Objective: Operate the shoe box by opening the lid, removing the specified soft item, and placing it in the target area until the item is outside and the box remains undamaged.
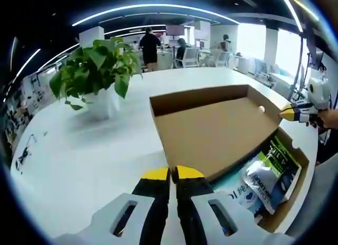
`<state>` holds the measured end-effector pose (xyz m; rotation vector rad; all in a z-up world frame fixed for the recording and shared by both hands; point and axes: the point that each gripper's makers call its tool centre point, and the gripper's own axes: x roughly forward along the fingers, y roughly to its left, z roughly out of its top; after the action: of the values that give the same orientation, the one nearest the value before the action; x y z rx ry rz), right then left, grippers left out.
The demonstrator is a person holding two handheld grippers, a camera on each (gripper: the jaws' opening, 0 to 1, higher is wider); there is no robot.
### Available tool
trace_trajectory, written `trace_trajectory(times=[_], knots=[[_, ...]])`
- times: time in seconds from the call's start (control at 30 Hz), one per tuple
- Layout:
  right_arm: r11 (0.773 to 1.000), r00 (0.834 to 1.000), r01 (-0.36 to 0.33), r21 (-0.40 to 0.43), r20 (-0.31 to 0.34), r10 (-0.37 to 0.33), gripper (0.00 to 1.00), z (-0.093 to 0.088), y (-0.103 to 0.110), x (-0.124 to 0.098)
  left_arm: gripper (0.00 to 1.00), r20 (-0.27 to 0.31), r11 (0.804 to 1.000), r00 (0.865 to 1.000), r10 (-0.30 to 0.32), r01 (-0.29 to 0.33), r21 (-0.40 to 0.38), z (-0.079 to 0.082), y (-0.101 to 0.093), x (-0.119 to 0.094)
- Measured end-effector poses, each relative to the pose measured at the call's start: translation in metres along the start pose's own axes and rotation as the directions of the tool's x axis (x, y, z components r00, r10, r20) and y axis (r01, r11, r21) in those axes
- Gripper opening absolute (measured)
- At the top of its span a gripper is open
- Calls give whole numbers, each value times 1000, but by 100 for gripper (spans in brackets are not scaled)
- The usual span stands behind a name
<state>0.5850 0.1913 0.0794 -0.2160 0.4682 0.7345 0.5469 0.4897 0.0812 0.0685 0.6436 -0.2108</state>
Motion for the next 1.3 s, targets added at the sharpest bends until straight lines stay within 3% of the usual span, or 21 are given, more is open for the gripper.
trace_trajectory(times=[1.3], knots=[[999, 1000, 4, 37, -27, -3, 4, -8, -2, 14, 1, -22, 1000, 1000, 11, -12, -26, -6, 3, 20]])
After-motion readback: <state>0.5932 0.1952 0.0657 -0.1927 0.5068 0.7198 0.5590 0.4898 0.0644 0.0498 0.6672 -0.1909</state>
